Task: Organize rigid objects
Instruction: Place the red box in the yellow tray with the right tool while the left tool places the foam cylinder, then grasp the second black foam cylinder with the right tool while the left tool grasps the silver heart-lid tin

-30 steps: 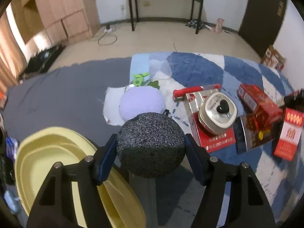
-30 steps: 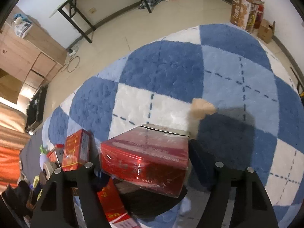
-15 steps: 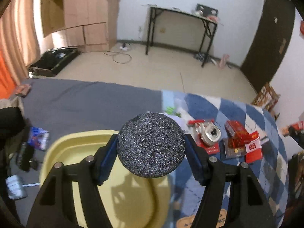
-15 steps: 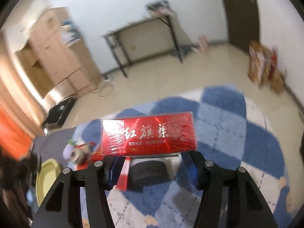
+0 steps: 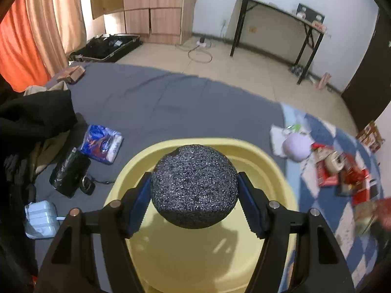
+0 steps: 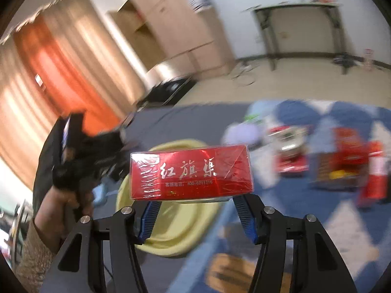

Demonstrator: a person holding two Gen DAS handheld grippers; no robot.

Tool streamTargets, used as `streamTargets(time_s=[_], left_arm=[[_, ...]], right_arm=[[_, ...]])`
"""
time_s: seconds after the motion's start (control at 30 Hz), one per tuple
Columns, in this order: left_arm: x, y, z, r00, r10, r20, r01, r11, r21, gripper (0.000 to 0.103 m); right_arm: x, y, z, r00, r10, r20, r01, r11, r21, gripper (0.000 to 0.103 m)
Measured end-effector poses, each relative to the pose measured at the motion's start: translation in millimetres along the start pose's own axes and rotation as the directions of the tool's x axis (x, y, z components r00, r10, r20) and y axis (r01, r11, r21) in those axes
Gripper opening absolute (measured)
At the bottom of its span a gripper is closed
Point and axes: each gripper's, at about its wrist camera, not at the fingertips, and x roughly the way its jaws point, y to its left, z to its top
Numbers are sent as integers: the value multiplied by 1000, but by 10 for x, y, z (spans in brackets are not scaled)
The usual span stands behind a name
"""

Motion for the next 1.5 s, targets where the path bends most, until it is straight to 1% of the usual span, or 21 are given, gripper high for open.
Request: streamTargets(time_s=[0.13, 0.27, 0.3, 0.4, 0.47, 0.57, 0.63, 0.7, 0.77, 0.8, 0.87, 0.93, 1.03, 1.1, 1.2, 1.27, 1.33, 1.4, 1.43, 1.47, 1.5], left_arm=[[164, 170, -55, 999, -12, -48, 10, 999, -47, 69], [345, 321, -74, 997, -18, -76, 12, 996, -85, 69], [387, 356, -77, 996, -28, -81, 20, 995, -95, 69], [488, 473, -106, 996, -33, -78, 23, 991, -129, 69], [525, 510, -104, 997, -56, -60, 47, 988, -147, 69], [599, 535, -107, 995, -88, -49, 78, 981, -177, 71], [614, 515, -109, 995, -90, -40, 83, 983, -163, 74], [629, 497, -112, 995, -92, -37, 85, 985, -152, 79], [608, 484, -110, 997, -74, -29, 68, 987, -148, 88], [572, 488, -96, 998, -54, -17, 50, 986, -158, 89], [428, 521, -39, 998, -56, 39, 62, 978, -199, 93], [245, 539, 45, 993, -66, 95, 88, 965, -247, 103], [30, 434, 137, 989, -80, 126, 110, 961, -252, 103], [-106, 256, 183, 985, -109, 136, 136, 969, -206, 103], [-348, -79, 199, 966, -187, 177, 208, 972, -106, 103], [-446, -368, 195, 956, -246, 162, 256, 966, -46, 103], [-491, -709, 162, 944, -293, 149, 294, 956, 11, 103], [-458, -1064, 102, 927, -352, 126, 347, 936, 64, 103], [-405, -1241, 72, 917, -385, 103, 378, 922, 86, 103], [-331, -1416, 45, 906, -417, 76, 408, 906, 108, 103], [-247, -1561, 21, 907, -418, 49, 409, 903, 133, 103]], right_arm=[[715, 445, -223, 994, 30, -105, -38, 996, -75, 57], [1324, 530, -333, 975, 31, -221, -42, 998, -48, 57], [1434, 552, -368, 969, 6, -246, -22, 998, -64, 57], [1629, 663, -375, 965, -57, -257, 26, 992, -124, 57], [1720, 705, -377, 962, -98, -255, 59, 986, -157, 58], [1769, 720, -374, 961, -99, -257, 59, 985, -161, 59], [1744, 754, -374, 961, -112, -254, 66, 981, -183, 59], [1575, 796, -403, 959, -118, -257, 71, 980, -188, 65], [1456, 827, -395, 961, -113, -252, 68, 981, -179, 82], [1403, 850, -404, 965, -107, -239, 66, 982, -176, 86], [1321, 880, -401, 970, -103, -221, 65, 983, -174, 95], [1169, 908, -397, 976, -90, -200, 57, 985, -162, 96], [847, 871, -406, 983, -83, -162, 63, 990, -125, 101], [584, 772, -404, 985, -109, -133, 94, 989, -112, 101], [85, 461, -375, 981, -189, -52, 184, 979, -87, 101], [-243, 132, -349, 960, -282, 2, 281, 958, -54, 101], [-606, -301, -345, 916, -397, 52, 397, 918, 11, 101], [-916, -674, -386, 875, -478, 76, 474, 878, 65, 101], [-1053, -879, -412, 851, -517, 94, 510, 856, 88, 101], [-1128, -1000, -438, 836, -538, 106, 529, 842, 105, 101], [-1211, -1182, -470, 820, -562, 103, 547, 825, 142, 101]])
